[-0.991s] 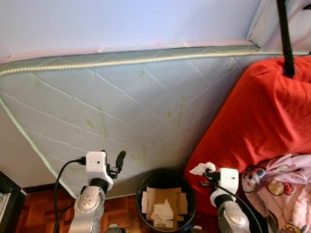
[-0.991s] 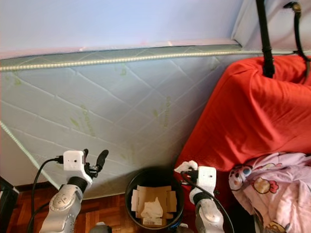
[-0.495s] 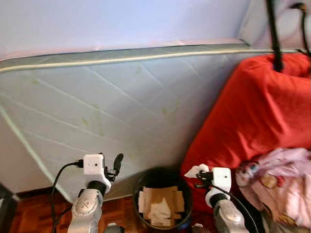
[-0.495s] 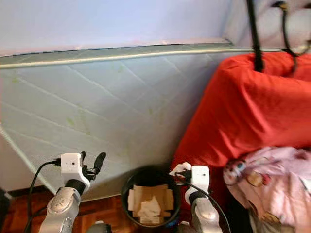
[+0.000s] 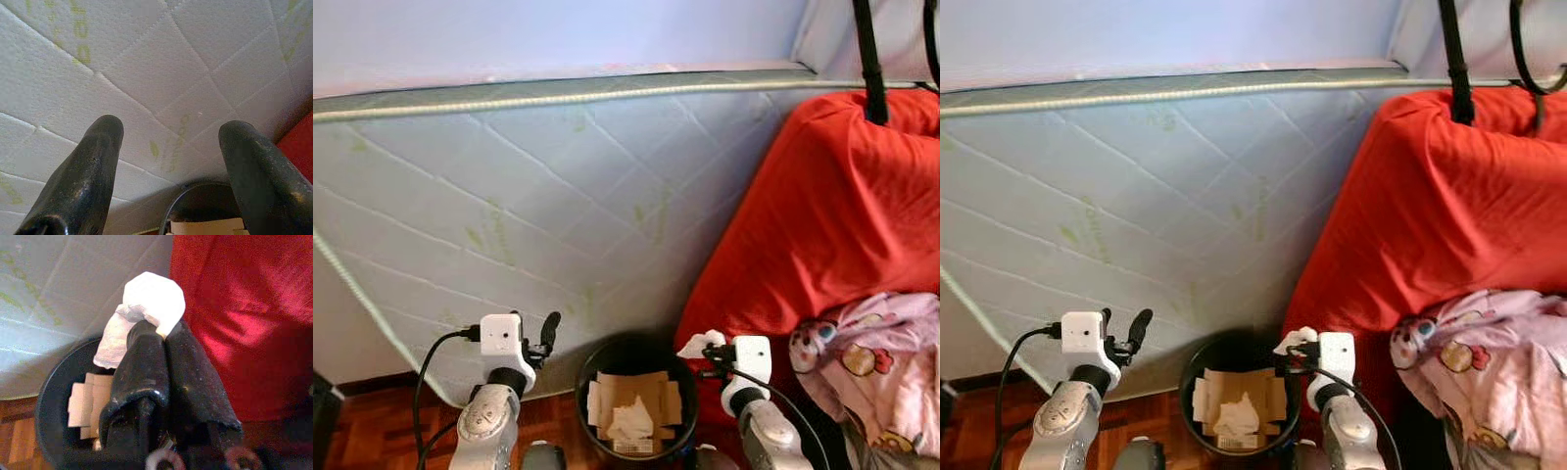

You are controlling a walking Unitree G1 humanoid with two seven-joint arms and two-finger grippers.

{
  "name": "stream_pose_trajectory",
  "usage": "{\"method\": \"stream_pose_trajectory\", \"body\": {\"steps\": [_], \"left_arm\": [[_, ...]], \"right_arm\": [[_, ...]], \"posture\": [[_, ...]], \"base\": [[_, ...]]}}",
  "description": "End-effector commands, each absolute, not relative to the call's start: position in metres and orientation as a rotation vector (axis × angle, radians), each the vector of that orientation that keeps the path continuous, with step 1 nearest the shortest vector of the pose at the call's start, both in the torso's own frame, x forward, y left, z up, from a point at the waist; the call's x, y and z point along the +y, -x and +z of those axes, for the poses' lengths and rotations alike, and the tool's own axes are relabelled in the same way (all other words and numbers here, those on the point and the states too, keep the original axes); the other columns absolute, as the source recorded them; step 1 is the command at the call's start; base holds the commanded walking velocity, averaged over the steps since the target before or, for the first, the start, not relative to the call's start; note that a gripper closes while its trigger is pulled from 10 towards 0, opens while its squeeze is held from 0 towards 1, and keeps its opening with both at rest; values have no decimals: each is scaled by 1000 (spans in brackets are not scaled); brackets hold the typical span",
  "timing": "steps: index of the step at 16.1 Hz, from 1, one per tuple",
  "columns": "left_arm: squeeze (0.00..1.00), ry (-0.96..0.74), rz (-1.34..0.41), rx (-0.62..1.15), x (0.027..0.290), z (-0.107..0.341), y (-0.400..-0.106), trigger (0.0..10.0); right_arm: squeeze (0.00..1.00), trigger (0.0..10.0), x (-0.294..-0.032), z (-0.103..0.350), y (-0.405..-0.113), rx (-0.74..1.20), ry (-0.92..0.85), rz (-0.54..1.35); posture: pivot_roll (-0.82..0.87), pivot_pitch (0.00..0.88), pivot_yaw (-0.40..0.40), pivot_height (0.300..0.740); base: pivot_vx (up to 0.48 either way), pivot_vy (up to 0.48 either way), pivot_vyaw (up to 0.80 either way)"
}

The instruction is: Clean up the room

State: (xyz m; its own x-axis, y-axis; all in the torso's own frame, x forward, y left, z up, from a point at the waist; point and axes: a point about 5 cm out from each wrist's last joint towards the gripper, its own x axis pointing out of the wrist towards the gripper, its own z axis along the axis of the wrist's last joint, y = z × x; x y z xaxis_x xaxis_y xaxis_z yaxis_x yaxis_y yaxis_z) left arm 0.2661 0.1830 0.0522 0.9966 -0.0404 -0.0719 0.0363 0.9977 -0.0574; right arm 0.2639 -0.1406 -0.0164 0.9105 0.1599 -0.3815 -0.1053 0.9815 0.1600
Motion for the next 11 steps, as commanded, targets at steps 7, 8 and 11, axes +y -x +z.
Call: {"method": "stream_pose_trajectory", "body": {"steps": [7, 8, 11], "left_arm": [[0, 66, -31, 78, 186, 56, -265, 10000], [0, 63, -35, 78, 186, 57, -265, 10000], [0, 53, -45, 69, 189, 61, -269, 10000]], "right_arm": [[0, 10000, -114, -24, -263, 524, -89, 368], [0, 10000, -112, -25, -263, 541, -55, 378], [0, 10000, -110, -20, -273, 536, -93, 320]], "posture": [[67, 13, -53, 628], [77, 23, -56, 628], [96, 44, -64, 628]], "base": [[0, 0, 0], [0, 0, 0], [0, 0, 0]]}}
